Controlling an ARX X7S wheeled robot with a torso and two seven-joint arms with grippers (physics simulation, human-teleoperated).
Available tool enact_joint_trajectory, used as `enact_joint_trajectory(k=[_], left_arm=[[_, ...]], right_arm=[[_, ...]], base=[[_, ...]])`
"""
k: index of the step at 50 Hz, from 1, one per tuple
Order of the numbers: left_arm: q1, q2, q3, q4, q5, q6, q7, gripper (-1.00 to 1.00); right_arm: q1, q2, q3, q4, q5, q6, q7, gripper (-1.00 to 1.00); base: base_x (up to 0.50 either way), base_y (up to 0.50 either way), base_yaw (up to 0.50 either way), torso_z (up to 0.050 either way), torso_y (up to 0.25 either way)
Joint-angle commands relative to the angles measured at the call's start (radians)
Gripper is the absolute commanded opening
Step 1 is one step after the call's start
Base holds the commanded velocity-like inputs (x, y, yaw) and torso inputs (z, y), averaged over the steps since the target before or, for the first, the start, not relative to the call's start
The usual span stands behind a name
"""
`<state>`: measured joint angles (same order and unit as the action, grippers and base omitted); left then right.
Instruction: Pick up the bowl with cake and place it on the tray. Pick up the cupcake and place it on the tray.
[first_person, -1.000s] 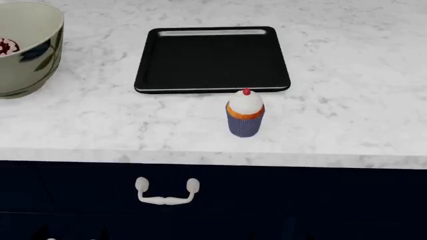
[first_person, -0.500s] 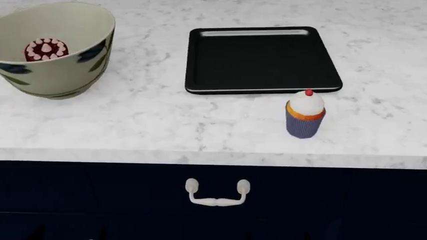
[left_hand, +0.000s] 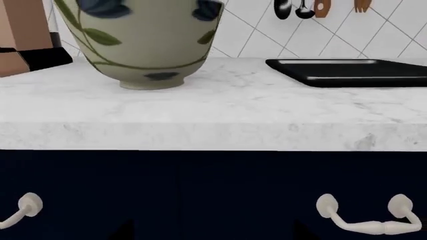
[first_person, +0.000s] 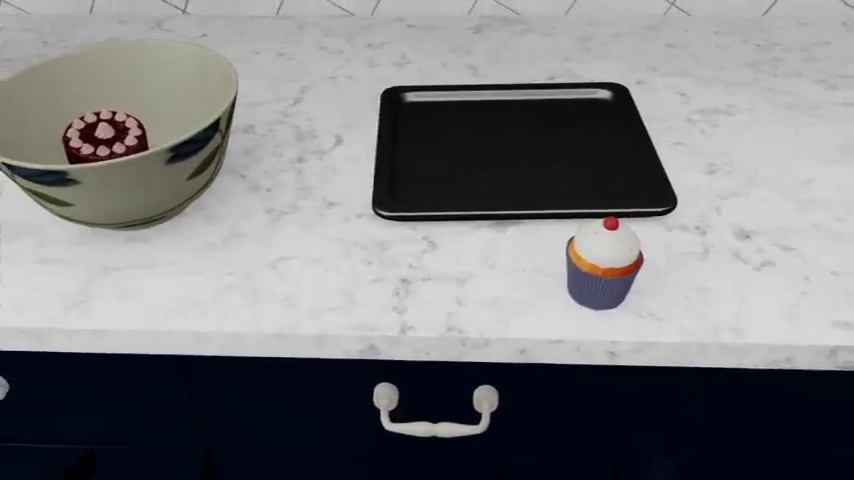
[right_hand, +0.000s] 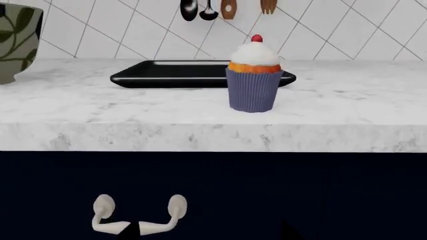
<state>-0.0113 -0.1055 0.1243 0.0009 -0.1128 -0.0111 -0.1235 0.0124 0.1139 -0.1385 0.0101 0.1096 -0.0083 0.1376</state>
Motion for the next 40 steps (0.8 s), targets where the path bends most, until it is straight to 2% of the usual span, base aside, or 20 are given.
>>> enact_joint_trajectory(k=[1, 19, 29, 32, 37, 40], left_arm=[[0.003, -0.012, 0.011, 0.011, -0.015, -0.008, -0.01, 1.0], [-0.007, -0.025, 0.028, -0.009, -0.018, 0.007, -0.03, 1.0], [-0.012, -0.033, 0.02, 0.001, -0.039, 0.001, -0.042, 1.0], [-0.01, -0.049, -0.007, 0.068, -0.072, -0.07, -0.059, 1.0], [0.064, -0.151, -0.003, 0.406, -0.118, -0.292, -0.054, 1.0], [0.051, -0.173, -0.071, 0.55, -0.209, -0.436, -0.087, 1.0]], right_arm=[[-0.003, 0.009, -0.01, -0.006, 0.013, -0.002, 0.012, 1.0], [0.005, 0.019, -0.026, 0.003, 0.023, -0.011, 0.029, 1.0], [0.009, 0.029, -0.038, -0.004, 0.002, -0.001, 0.053, 1.0], [0.006, 0.051, -0.029, -0.077, 0.0, 0.079, 0.071, 1.0], [-0.014, 0.151, 0.002, -0.45, 0.004, 0.379, 0.082, 1.0], [-0.016, 0.19, 0.05, -0.624, 0.052, 0.529, 0.081, 1.0]], base=[[0.0, 0.0, 0.0, 0.05, 0.0], [0.0, 0.0, 0.0, 0.05, 0.0], [0.0, 0.0, 0.0, 0.018, 0.0], [0.0, 0.0, 0.0, 0.0, 0.0], [0.0, 0.0, 0.0, 0.0, 0.0], [0.0, 0.0, 0.0, 0.0, 0.0]])
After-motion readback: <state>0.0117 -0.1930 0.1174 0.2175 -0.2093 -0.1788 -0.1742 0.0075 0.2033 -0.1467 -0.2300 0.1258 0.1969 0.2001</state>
